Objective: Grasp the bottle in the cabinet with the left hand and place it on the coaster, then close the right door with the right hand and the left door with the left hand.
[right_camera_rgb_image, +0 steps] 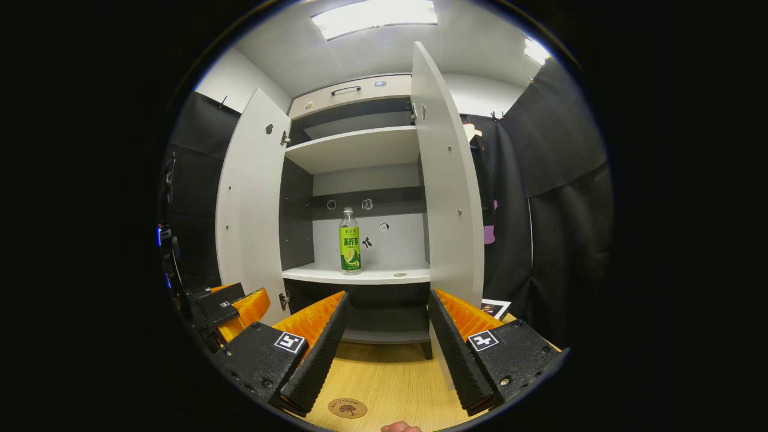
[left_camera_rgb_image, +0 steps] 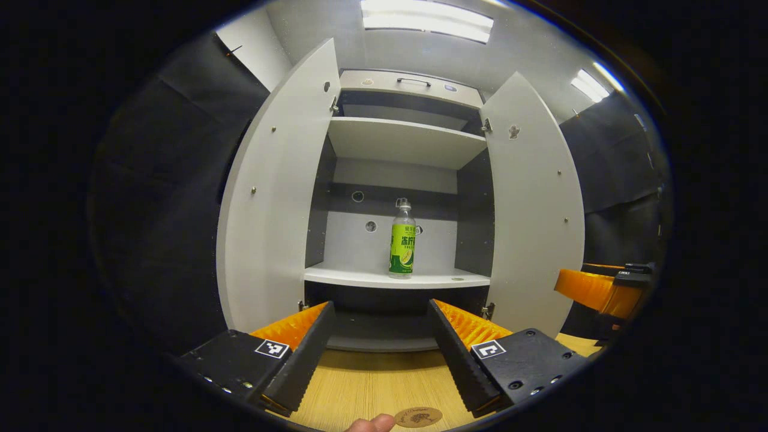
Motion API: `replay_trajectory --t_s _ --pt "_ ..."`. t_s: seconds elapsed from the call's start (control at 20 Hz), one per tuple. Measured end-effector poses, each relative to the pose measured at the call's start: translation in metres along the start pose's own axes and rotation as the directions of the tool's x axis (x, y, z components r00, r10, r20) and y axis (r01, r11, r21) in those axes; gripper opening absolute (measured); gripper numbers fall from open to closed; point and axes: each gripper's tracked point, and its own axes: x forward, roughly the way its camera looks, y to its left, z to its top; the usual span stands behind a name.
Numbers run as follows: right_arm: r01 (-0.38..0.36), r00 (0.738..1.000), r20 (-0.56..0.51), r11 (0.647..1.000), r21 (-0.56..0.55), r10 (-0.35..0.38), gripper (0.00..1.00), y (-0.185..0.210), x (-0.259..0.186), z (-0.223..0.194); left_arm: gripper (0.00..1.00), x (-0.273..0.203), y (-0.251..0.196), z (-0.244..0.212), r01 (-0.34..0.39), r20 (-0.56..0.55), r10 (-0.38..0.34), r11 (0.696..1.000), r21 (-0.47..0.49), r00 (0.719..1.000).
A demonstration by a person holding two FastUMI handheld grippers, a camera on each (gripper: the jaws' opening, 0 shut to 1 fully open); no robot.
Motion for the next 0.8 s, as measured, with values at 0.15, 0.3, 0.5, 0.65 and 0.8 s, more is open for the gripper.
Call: replay_trajectory --t_s 0.15,0.3,0.5,0.65,0.8 --pt "0.003 1.0 -0.003 1.0 -0.002 -0.003 0.81 -0.001 -0.001 0.0 0.94 0.013 0.0 0.004 0.012 -0.003 -0.012 1.0 -0.027 1.0" --pt "0.006 1.0 -0.001 1.0 0.001 -0.006 0.81 -0.001 -0.004 0.001 0.94 0.039 -0.012 0.0 0.075 -0.046 -0.079 0.995 -0.068 0.996" --pt "0.023 1.0 -0.004 1.0 0.003 -0.023 0.81 -0.006 -0.007 0.001 0.94 0.085 -0.021 0.012 0.115 -0.012 -0.115 0.992 -0.052 0.993" --pt "0.047 0.999 0.001 0.999 0.003 -0.047 0.81 -0.013 -0.008 0.003 0.95 0.119 -0.034 0.022 0.148 -0.005 -0.149 0.988 -0.037 0.989" --pt "0.067 0.998 0.003 0.998 0.021 -0.067 0.81 -0.02 -0.006 0.003 0.95 0.153 -0.041 0.035 0.151 0.023 -0.151 0.989 -0.002 0.988"
